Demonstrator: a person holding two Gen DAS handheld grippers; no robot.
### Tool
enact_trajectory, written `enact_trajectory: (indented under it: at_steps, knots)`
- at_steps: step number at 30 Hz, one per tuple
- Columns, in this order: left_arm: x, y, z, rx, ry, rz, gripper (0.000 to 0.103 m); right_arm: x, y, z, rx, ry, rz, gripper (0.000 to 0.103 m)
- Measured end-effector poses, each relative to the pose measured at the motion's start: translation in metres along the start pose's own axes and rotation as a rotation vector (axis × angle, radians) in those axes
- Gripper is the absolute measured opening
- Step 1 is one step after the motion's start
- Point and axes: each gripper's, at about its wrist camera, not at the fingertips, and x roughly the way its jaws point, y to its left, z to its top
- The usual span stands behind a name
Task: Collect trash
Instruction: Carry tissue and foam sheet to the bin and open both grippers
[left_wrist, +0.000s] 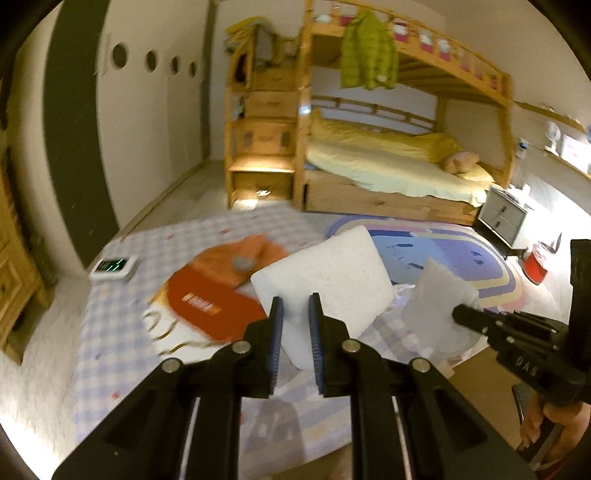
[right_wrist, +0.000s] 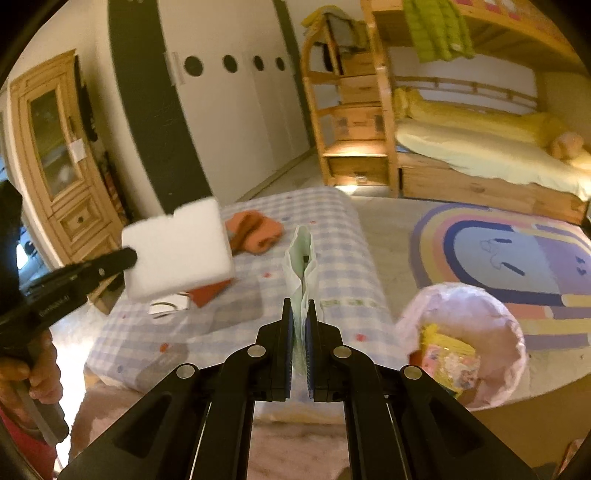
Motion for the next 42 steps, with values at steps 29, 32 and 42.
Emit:
enact_trajectory:
  at_steps: [29, 32, 42]
  knots:
    - [0.154, -0.174, 0.013, 0.168, 0.107, -0.197, 0.016, 0.016, -0.182, -0.024, 0.244, 0.052, -0.295, 0.010]
    - [0.158, -0.179, 0.013, 0.178, 0.113, -0.197, 0.037, 0.023, -0.188, -0.027, 0.265, 0.071, -0.298, 0.014]
    - [0.149, -0.168, 0.006, 0.133, 0.102, -0.206, 0.043, -0.003, -0.180, -0.028, 0.295, 0.023, -0.301, 0.027]
